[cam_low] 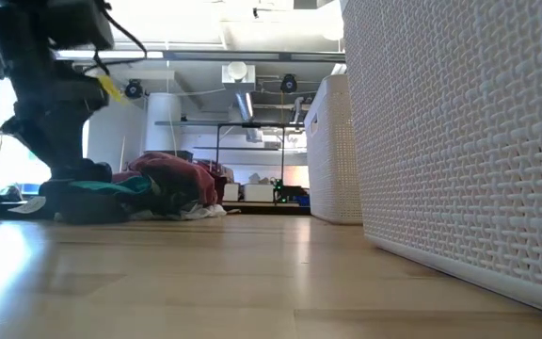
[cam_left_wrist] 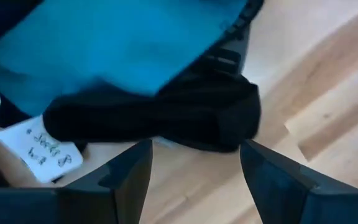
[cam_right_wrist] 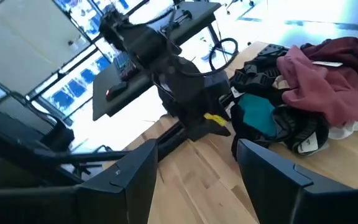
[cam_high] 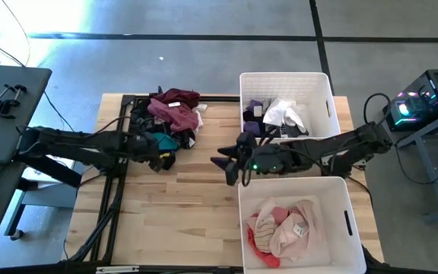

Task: Sort clothes
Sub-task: Put the black shorts into the top bin

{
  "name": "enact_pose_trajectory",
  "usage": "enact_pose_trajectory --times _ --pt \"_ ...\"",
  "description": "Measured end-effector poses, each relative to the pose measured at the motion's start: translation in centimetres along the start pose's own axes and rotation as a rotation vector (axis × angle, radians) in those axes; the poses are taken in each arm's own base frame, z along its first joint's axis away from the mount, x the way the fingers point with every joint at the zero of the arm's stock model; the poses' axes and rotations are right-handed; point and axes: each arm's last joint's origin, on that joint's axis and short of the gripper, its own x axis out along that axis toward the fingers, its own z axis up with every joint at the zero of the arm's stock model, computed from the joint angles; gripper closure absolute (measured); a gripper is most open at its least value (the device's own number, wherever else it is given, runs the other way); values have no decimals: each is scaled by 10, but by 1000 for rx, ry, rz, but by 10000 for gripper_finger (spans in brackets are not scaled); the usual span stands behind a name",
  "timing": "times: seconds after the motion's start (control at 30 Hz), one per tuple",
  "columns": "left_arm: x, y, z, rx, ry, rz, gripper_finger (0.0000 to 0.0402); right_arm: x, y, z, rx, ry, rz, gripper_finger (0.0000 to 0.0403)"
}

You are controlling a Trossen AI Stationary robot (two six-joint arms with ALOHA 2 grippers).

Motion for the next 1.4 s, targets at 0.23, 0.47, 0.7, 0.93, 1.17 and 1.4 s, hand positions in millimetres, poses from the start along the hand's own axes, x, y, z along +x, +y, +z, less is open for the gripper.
enact_pose_trajectory --times 0.23,0.47,0.7,0.93,1.17,1.4 --pt "12 -1 8 123 26 12 167 3 -2 8 131 -41 19 195" --pt "12 -10 15 263 -24 -95 167 -1 5 2 177 -78 -12 195" --pt "12 -15 20 291 -40 -198 167 -1 13 -14 195 -100 -50 195" --pt "10 -22 21 512 -47 -339 167 12 14 -31 247 -64 -64 195" --pt "8 -27 21 446 12 -479 167 16 14 -36 194 -47 -67 195" --pt "17 -13 12 99 131 -186 167 18 12 -33 144 -30 -56 195"
